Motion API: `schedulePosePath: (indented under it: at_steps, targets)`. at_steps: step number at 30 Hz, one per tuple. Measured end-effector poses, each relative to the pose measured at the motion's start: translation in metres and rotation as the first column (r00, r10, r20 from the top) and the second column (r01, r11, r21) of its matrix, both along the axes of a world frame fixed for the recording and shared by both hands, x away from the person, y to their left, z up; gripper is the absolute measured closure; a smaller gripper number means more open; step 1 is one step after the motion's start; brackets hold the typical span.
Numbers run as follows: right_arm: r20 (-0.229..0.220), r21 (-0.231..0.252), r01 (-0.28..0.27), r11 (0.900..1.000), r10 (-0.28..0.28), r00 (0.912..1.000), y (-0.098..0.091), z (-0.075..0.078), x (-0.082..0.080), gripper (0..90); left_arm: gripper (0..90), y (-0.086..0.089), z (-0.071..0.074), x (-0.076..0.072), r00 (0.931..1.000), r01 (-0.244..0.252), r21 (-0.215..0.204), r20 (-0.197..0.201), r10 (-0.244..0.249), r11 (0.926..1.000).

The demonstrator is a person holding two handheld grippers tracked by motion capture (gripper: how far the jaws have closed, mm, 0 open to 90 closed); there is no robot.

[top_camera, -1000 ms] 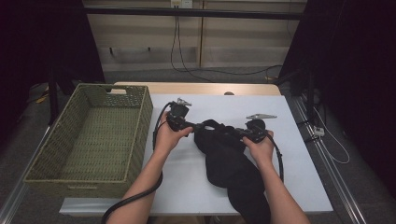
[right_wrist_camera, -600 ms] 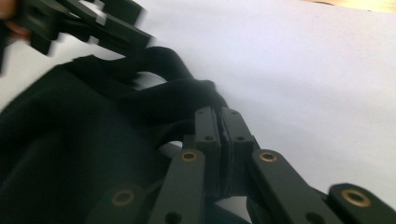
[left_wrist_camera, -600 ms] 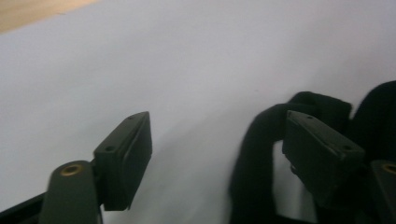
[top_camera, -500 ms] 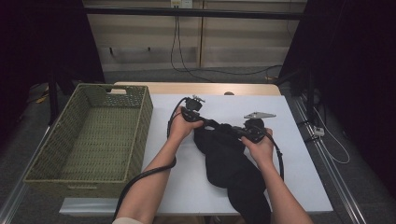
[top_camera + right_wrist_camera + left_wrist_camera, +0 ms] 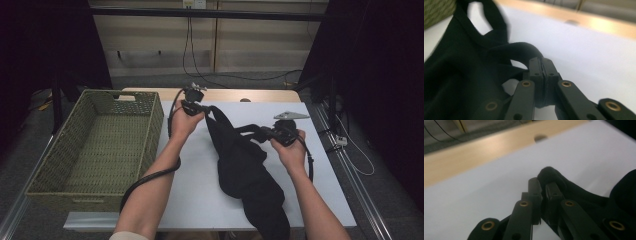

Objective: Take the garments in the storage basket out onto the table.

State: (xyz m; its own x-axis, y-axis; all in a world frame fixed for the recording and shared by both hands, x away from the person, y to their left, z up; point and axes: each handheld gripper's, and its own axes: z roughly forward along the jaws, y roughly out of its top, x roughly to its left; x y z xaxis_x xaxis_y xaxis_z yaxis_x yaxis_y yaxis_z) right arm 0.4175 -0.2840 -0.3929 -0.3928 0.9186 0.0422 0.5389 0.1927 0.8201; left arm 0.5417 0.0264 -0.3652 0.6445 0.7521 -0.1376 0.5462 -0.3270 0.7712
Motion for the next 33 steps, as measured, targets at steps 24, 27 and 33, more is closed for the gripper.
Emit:
schedulePosePath:
  at_steps: [24, 27, 33]
  targets:
    - [-0.021, -0.053, -0.122, 0.9911, 0.121, 0.9924, -0.001, -0.051, -0.051, 87.6, 85.0, 0.019, -0.027, -0.069, 0.9997, -0.026, -0.124, -0.006, 0.026, 0.9919]
    - [-0.049, -0.075, -0.138, 0.9876, 0.134, 0.9897, -0.002, -0.059, -0.059, 87.5, 84.9, 0.026, -0.035, -0.074, 0.9992, -0.040, -0.113, -0.010, 0.039, 0.9928]
    - [-0.033, -0.088, -0.127, 0.9880, 0.125, 0.9916, -0.007, -0.058, -0.066, 87.5, 84.9, 0.033, -0.045, -0.078, 0.9986, -0.040, -0.098, -0.038, 0.036, 0.9944]
